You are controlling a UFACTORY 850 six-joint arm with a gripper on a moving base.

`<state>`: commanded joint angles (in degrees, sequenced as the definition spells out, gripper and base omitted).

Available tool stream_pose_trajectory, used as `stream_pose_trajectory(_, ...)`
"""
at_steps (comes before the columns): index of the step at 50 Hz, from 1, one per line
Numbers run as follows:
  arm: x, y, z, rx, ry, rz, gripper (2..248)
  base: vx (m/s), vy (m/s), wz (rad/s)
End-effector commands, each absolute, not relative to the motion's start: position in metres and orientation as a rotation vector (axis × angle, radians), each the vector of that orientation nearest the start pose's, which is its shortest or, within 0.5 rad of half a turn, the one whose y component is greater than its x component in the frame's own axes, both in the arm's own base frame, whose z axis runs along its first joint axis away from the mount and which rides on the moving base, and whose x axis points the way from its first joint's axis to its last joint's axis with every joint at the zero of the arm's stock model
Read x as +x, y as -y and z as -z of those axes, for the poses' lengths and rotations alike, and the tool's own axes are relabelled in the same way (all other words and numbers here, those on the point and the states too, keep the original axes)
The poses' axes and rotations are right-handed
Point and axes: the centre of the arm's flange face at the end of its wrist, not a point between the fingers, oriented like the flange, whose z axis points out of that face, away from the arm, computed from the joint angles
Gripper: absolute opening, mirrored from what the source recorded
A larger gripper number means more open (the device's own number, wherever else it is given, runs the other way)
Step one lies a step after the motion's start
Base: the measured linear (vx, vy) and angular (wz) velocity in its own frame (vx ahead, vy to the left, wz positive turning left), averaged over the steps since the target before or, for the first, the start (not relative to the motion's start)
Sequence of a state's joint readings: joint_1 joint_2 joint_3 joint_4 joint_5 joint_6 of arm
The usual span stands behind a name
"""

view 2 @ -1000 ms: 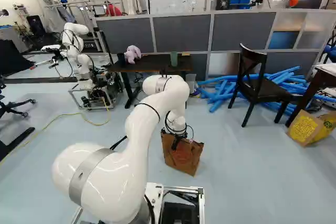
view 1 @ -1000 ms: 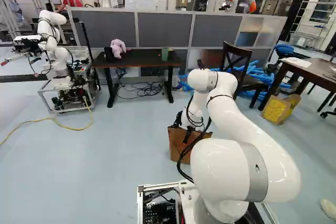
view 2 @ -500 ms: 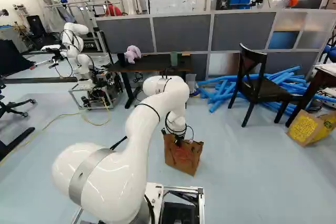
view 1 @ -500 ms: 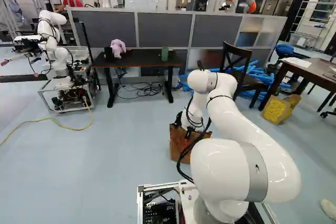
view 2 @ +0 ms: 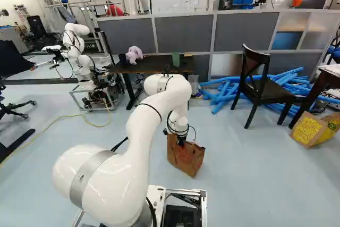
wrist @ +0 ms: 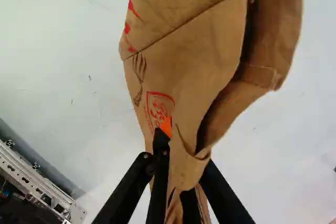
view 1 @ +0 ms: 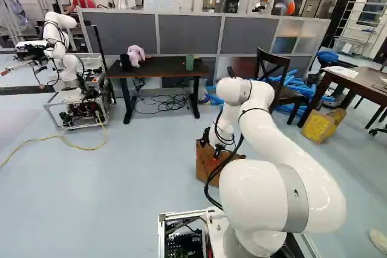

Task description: Pick up the bag on the ground and place it on the table

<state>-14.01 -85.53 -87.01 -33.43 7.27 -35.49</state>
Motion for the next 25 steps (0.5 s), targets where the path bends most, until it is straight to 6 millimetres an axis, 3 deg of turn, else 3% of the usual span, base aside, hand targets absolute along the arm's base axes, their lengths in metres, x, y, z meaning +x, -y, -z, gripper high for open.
stream_pose_trajectory(25,0.545,0.116,0.079,-2.812,1.462,0.208,21,0.000,0.000,0.000)
